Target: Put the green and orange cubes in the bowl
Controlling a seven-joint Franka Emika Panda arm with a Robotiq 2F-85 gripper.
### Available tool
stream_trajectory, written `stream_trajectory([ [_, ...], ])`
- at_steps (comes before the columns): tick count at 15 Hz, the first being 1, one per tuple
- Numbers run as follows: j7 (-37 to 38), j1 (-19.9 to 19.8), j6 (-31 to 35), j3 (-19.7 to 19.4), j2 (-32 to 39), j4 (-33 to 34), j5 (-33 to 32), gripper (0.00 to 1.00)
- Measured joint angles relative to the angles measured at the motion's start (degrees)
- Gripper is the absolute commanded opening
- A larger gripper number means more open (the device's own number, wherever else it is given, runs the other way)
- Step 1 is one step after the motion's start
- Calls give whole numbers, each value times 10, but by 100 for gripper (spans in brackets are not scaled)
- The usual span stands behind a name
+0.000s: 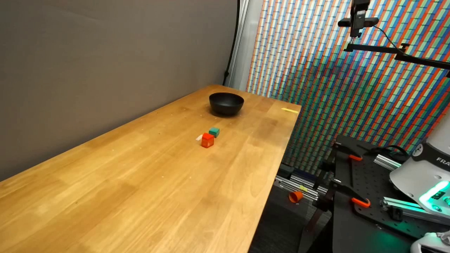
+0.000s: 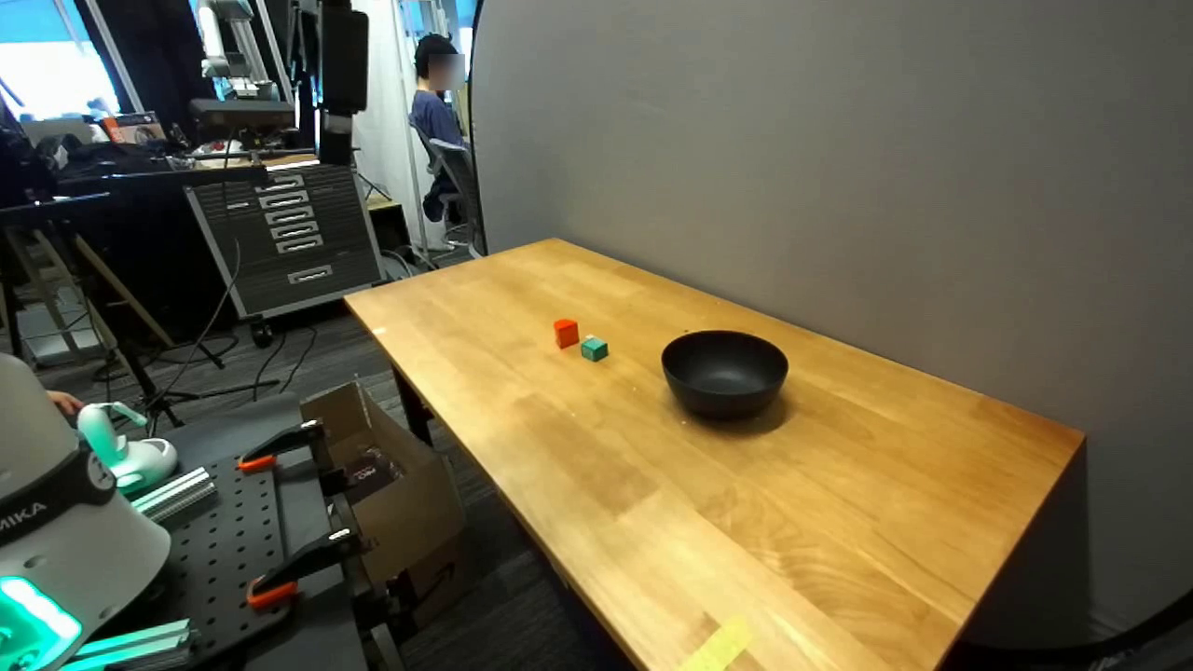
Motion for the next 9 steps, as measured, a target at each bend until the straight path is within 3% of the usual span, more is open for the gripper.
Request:
stream_trajectory([
  [4, 52, -2, 169, 31, 44, -35, -2, 100],
  [9, 80, 1, 384, 73, 202, -63, -2, 100],
])
